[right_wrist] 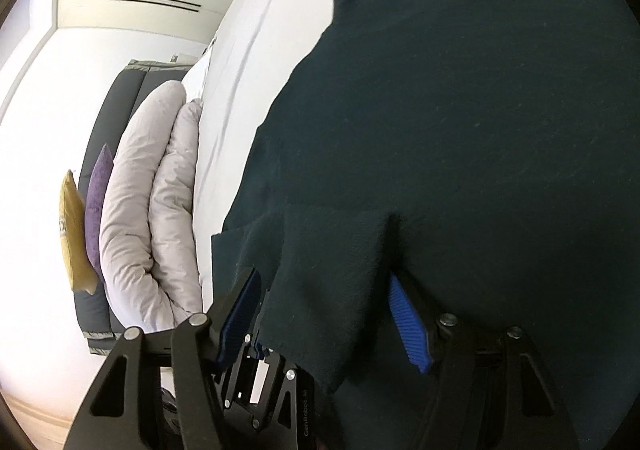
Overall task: Fold small clothes
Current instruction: 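Lay the sleeve across the sweater body with the left gripper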
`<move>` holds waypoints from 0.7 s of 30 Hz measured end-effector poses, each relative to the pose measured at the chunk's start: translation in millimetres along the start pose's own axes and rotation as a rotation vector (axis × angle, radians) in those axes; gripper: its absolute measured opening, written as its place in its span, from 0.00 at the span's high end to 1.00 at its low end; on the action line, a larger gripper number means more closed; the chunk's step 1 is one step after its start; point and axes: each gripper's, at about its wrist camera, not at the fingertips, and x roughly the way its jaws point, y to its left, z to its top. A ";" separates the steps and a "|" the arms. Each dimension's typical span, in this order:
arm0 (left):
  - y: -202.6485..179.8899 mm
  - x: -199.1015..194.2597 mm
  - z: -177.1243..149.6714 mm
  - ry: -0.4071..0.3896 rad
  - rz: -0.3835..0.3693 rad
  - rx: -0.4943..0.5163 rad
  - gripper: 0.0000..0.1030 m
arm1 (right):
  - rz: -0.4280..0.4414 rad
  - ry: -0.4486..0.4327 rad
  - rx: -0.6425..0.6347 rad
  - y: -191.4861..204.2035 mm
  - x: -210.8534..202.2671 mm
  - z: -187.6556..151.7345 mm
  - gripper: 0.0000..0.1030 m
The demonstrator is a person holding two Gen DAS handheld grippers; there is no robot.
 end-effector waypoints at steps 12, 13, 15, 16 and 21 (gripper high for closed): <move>2.3 1.9 1.0 0.007 -0.007 -0.005 0.94 | 0.001 0.043 -0.021 -6.8 14.8 1.2 0.91; 3.0 1.5 1.6 0.007 -0.015 -0.008 0.93 | -0.006 0.034 -0.042 -4.5 13.0 2.9 0.91; 6.5 -4.1 4.4 -0.006 -0.056 -0.024 0.89 | -0.033 0.007 -0.097 3.3 3.4 6.5 0.92; 8.5 -9.3 5.9 -0.024 -0.083 -0.034 0.86 | -0.049 -0.011 -0.122 7.0 -4.1 9.7 0.92; 31.7 -47.9 5.6 -0.114 -0.238 -0.160 0.79 | -0.143 -0.130 -0.190 7.0 -54.5 36.5 0.92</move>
